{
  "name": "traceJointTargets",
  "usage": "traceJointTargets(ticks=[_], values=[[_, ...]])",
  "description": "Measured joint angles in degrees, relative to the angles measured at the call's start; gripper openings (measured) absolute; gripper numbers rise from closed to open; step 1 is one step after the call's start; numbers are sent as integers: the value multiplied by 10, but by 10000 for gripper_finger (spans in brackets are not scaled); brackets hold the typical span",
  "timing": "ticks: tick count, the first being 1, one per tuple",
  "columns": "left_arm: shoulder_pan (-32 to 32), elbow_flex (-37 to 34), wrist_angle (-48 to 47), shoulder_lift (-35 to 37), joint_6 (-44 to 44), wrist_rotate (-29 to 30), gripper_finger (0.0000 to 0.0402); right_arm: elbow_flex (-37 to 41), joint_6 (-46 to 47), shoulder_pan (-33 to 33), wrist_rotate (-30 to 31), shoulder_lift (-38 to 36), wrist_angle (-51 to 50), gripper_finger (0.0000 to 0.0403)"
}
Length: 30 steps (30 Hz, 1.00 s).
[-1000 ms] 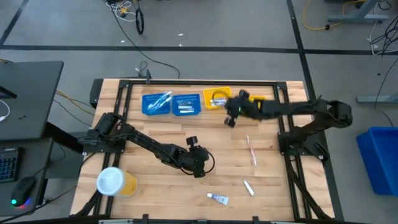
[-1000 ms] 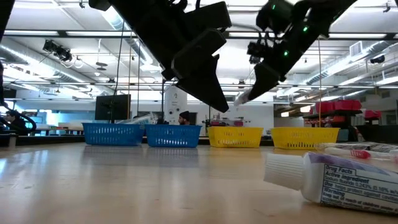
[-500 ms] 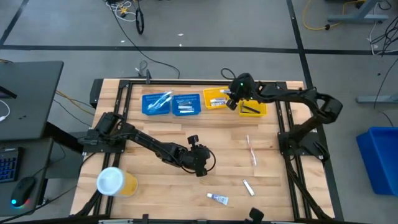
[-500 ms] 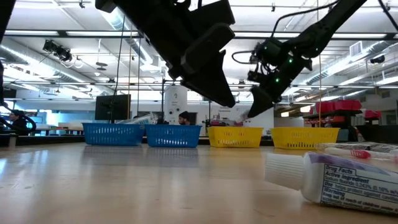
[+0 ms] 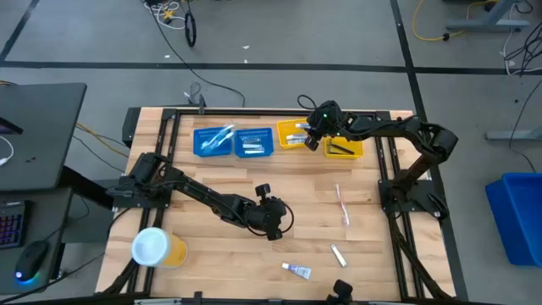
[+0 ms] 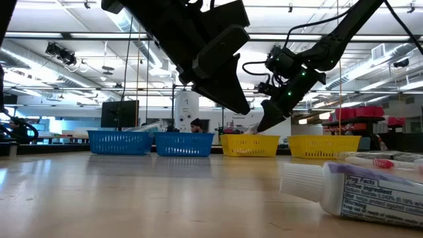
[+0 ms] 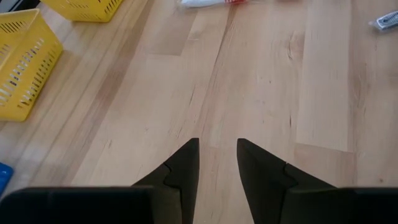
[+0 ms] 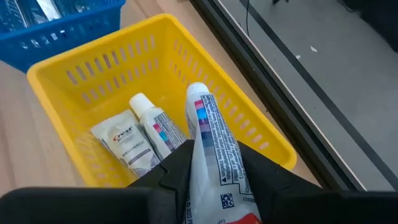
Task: Pick & Place Travel size toiletries
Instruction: Put the white toothpaste into the left yellow bin, then put the red toothbrush into the left blue bin
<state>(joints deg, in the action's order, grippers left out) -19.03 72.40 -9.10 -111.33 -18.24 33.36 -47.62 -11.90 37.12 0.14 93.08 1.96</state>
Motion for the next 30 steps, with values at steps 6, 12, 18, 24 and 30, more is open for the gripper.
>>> traceJointTargets(ticks=[6, 12, 18, 24, 30], values=[[0, 0, 0, 0, 0, 0, 116, 0, 3, 0, -11, 0, -4, 116], [0, 0, 0, 0, 10, 0, 116, 0, 11, -2, -45, 0, -4, 111], [0, 0, 0, 0, 24, -1, 116, 0, 41, -5, -49, 0, -4, 156], [2, 0, 0, 0, 26, -4, 116, 0, 56, -13, -48, 0, -4, 236], [8, 0, 0, 0, 26, -4, 116, 0, 45, -68, -48, -4, -19, 275]])
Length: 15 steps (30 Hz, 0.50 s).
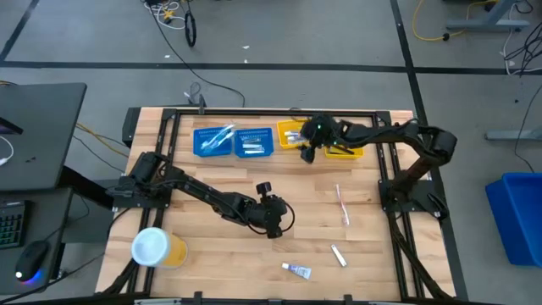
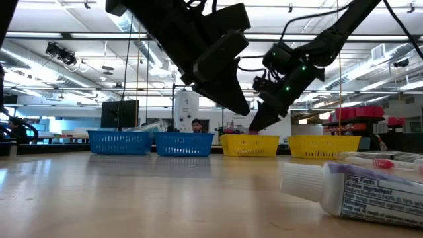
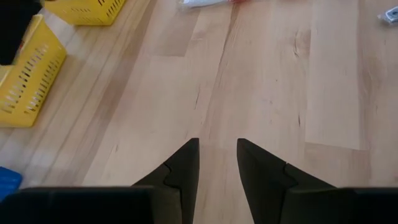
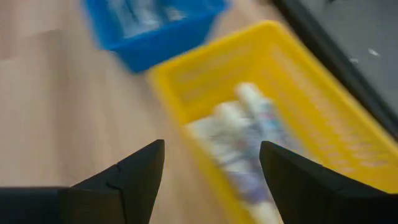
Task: Pick & Place Travel size toiletries
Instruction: Put the red toothbrush into the left blue bin
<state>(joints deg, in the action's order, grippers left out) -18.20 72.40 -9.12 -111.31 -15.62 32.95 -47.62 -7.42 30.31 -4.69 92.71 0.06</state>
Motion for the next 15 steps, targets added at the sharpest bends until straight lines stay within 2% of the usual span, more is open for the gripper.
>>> traceJointTargets(ticks=[3, 9, 15], values=[[1, 0, -2, 0, 0, 0, 116, 0, 8, -47, 1, -20, -25, 272], [1, 0, -6, 0, 6, 1, 116, 0, 42, -158, 2, -93, -112, 241], [1, 0, -4, 0, -18, -2, 116, 0, 139, -266, 49, -141, -225, 221]])
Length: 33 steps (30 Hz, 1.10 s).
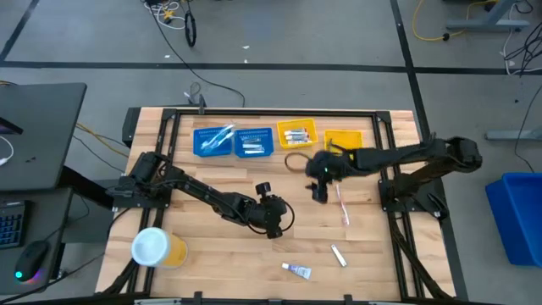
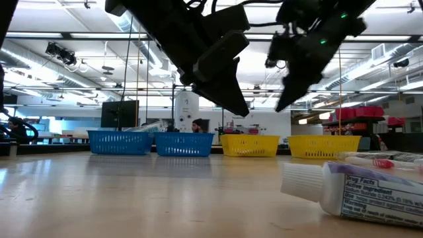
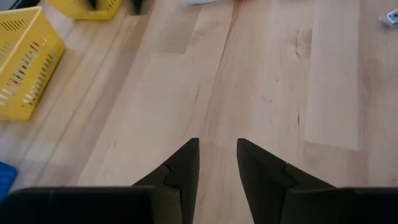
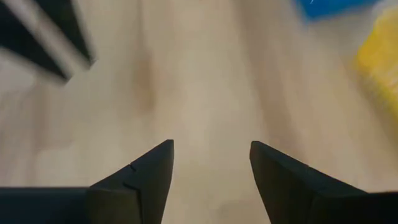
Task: Pick & Place Travel size toiletries
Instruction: Put the red toothbrush into the left blue bin
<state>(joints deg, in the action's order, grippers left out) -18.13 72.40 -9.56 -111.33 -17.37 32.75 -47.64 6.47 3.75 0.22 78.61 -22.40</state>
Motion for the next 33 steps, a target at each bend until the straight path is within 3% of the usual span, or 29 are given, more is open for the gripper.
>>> traceJointTargets(ticks=[14, 21, 27, 33], values=[[-1, 0, 0, 0, -2, -4, 116, 0, 318, -189, 1, -3, -220, 199], [-1, 0, 1, 0, -2, -4, 116, 0, 419, -258, -14, -3, -209, 189], [-1, 0, 0, 0, -2, -4, 116, 0, 438, -312, -9, -3, -184, 187], [-6, 0, 1, 0, 13, -23, 116, 0, 425, -358, 39, -2, -124, 202]])
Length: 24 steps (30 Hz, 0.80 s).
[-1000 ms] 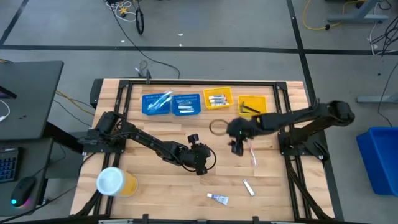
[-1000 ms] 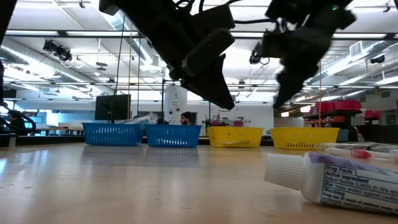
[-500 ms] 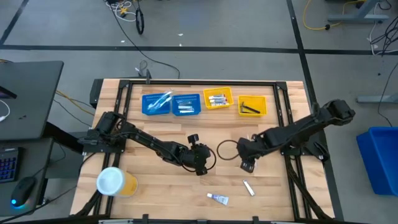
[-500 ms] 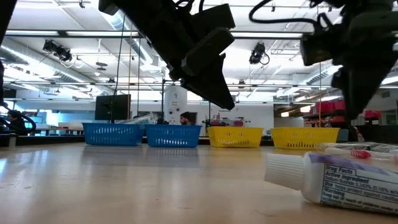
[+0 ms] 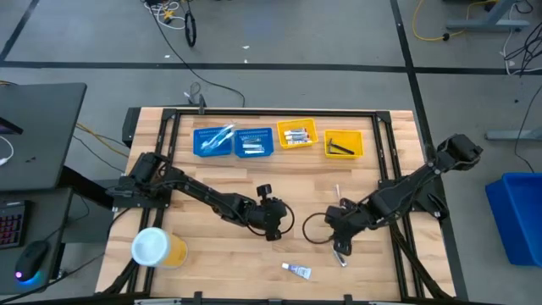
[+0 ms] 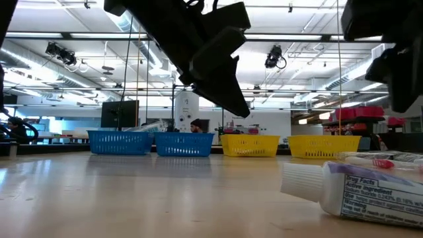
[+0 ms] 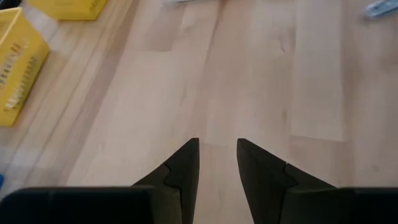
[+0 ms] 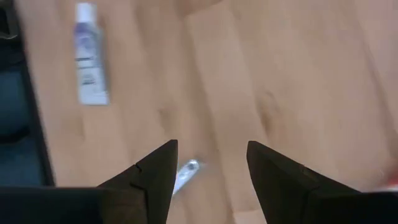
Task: Pick & Place Travel size toiletries
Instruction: Put the red toothbrush into the left blue bin
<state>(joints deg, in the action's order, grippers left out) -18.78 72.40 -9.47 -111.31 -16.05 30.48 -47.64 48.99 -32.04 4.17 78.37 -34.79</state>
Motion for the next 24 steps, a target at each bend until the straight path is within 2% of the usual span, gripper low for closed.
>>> traceJointTargets(ticks=[8, 14, 17, 20, 24], values=[[-26, 0, 41, 28, 13, -41, 102, 0, 3, -47, 3, 0, 46, 216], [-39, 1, 111, 48, 35, -159, 93, 0, 1, -71, 6, 0, 96, 206], [-43, 0, 128, 47, 31, -193, 92, 0, 1, -82, 30, 0, 111, 199], [-47, 0, 131, 47, 30, -191, 91, 0, 20, -93, 52, 0, 104, 193], [-51, 0, 140, 47, 29, -149, 91, 0, 82, -103, 57, 0, 41, 188]])
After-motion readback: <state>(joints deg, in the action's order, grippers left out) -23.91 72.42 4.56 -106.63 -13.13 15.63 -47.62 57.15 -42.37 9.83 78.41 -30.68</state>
